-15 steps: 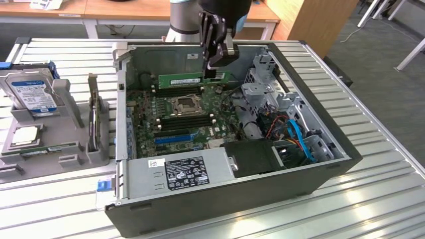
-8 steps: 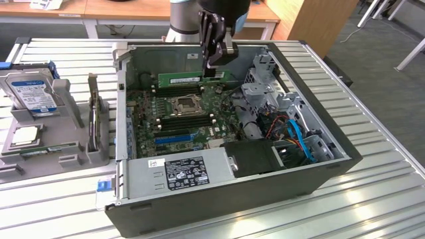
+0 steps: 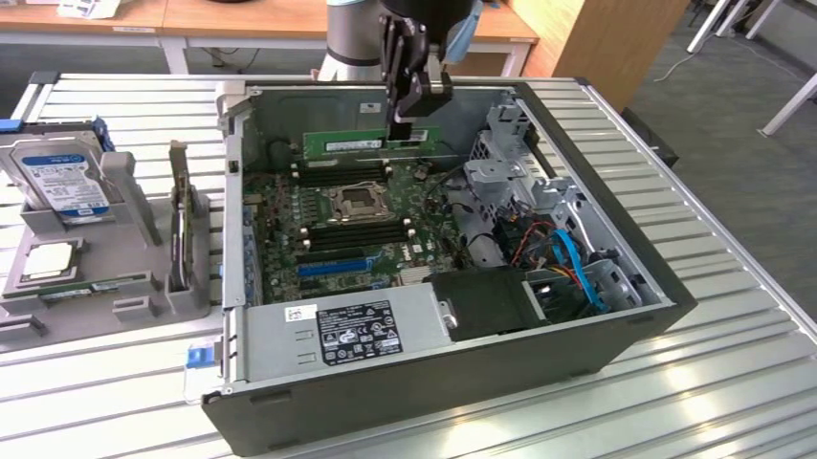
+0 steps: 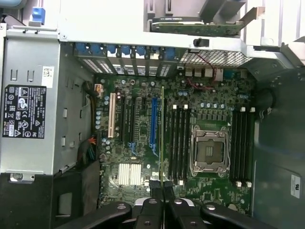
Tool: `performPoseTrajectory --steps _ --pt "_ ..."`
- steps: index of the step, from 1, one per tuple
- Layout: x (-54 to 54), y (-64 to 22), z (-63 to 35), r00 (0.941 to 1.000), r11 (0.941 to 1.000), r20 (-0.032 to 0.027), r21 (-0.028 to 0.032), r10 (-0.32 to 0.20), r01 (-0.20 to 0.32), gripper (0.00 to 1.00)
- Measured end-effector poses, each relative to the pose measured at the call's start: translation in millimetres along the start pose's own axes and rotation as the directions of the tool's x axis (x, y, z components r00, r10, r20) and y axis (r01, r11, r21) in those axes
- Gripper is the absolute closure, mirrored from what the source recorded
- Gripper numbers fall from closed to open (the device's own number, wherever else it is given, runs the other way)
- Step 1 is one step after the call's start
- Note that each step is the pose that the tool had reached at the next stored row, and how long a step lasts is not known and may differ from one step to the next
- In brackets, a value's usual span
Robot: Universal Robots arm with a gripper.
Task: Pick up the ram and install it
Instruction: 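Pick up the ram and move it above insertion slot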
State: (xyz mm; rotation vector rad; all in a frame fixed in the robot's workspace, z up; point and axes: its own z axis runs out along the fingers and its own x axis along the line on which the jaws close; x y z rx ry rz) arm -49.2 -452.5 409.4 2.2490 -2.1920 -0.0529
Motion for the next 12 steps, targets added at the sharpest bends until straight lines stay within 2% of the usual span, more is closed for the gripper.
performPoseTrajectory --steps 12 --pt "-16.5 -0.4 0.7 1.0 1.0 0.0003 0.0018 0.008 -0.008 0.88"
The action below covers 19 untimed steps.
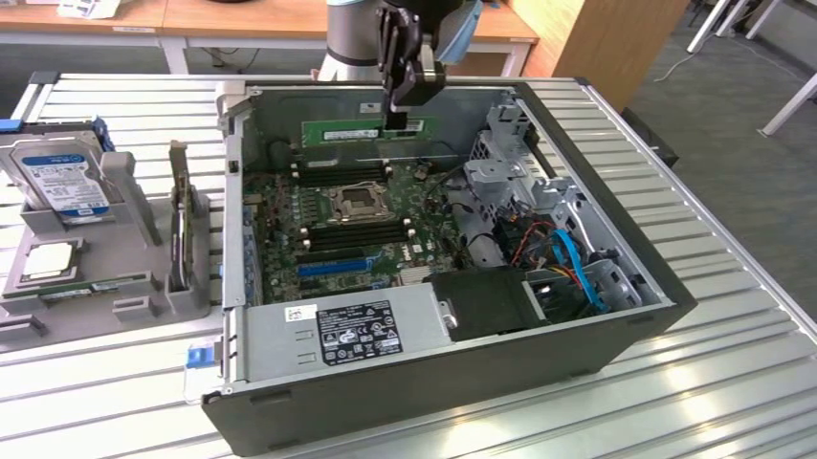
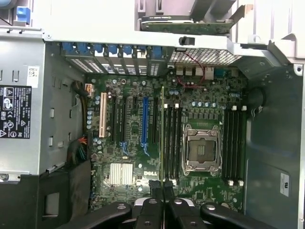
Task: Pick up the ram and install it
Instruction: 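Pick up the ram and move it above insertion slot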
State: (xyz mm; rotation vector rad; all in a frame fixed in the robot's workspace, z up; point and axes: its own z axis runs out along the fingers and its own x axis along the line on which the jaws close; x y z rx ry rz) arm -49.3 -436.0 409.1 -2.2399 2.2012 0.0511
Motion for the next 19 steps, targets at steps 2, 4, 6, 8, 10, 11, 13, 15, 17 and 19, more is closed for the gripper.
performPoseTrajectory --steps 2,4,6,8,10,11,13,15,17,19 --pt "-2.6 -0.1 0.1 1.0 1.0 -0.0001 0.0002 0.001 -0.001 0.88" --pt "-5.3 -0.1 0.1 1.0 1.0 -0.0001 0.0006 0.003 -0.003 0.88" --pt "-8.0 -0.2 0.2 1.0 1.0 -0.0001 0.0009 0.004 -0.004 0.88" --pt "-10.5 -0.2 0.4 1.0 1.0 0.0001 0.0014 0.005 -0.005 0.88" --pt "-13.2 -0.3 0.5 1.0 1.0 0.0001 0.0018 0.007 -0.007 0.88" --pt "-14.4 -0.3 0.6 1.0 1.0 0.0002 0.0021 0.008 -0.008 0.88" --pt "-16.9 -0.3 0.6 1.0 1.0 0.0001 0.0024 0.009 -0.009 0.88" --pt "-19.4 -0.4 0.7 0.9999 0.9999 0.0 0.0028 0.01 -0.01 0.88" --pt "-22.0 -0.4 0.8 0.9999 0.9999 0.0001 0.0031 0.012 -0.012 0.88" --pt "-24.4 -0.4 0.9 0.9999 0.9999 0.0002 0.0035 0.013 -0.013 0.88"
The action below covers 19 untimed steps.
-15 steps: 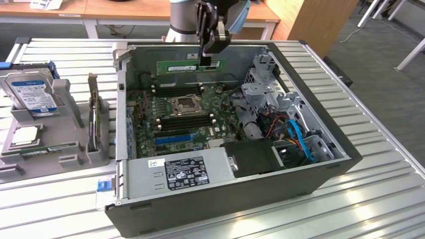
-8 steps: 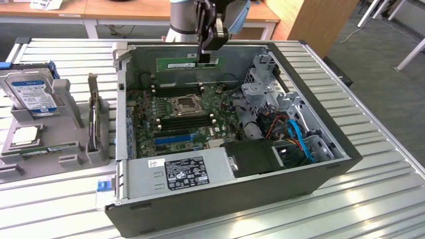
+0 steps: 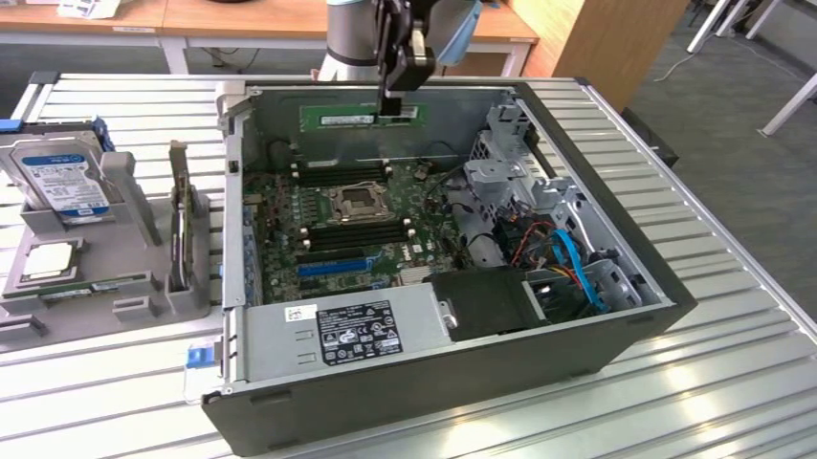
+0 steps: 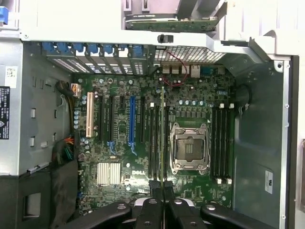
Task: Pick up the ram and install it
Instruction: 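Pick up the ram and move it above insertion slot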
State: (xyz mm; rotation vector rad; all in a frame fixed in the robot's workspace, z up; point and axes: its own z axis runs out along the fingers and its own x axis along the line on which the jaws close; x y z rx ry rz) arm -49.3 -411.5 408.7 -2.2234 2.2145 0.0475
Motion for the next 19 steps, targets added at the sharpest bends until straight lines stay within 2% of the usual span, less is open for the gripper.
performPoseTrajectory --steps 5,19 --pt "-5.6 0.0 0.2 1.0 1.0 0.0 0.0008 0.003 -0.003 0.88" --pt "-5.9 -0.1 2.7 1.0 1.0 -0.0007 0.0008 0.004 -0.004 0.88"
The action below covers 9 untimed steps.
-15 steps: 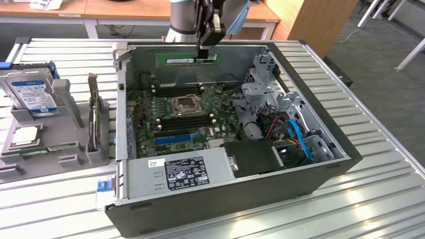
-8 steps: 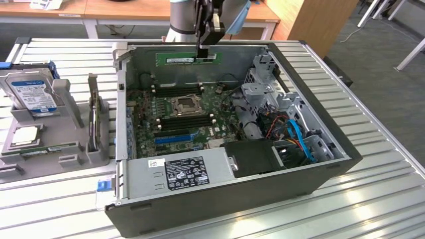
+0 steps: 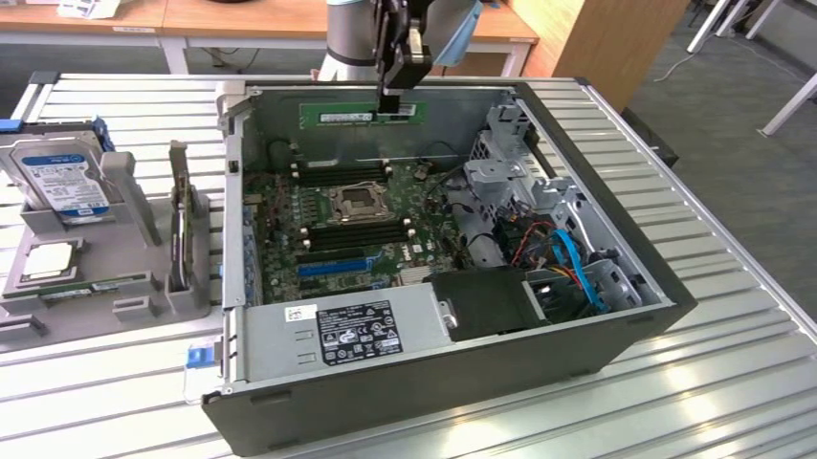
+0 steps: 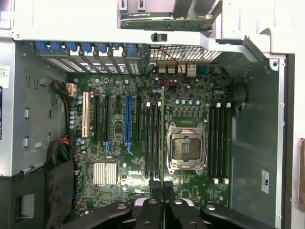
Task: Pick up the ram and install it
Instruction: 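Pick up the ram and move it above insertion slot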
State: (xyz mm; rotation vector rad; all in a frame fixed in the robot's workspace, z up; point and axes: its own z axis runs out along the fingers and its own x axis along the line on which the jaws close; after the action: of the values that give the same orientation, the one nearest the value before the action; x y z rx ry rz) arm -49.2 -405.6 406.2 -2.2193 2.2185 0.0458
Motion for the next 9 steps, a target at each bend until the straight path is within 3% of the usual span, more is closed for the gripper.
performPoseTrajectory --steps 9 --pt "0.1 -0.1 6.0 1.0 1.0 -0.0003 0.0001 0.0 0.0 0.88"
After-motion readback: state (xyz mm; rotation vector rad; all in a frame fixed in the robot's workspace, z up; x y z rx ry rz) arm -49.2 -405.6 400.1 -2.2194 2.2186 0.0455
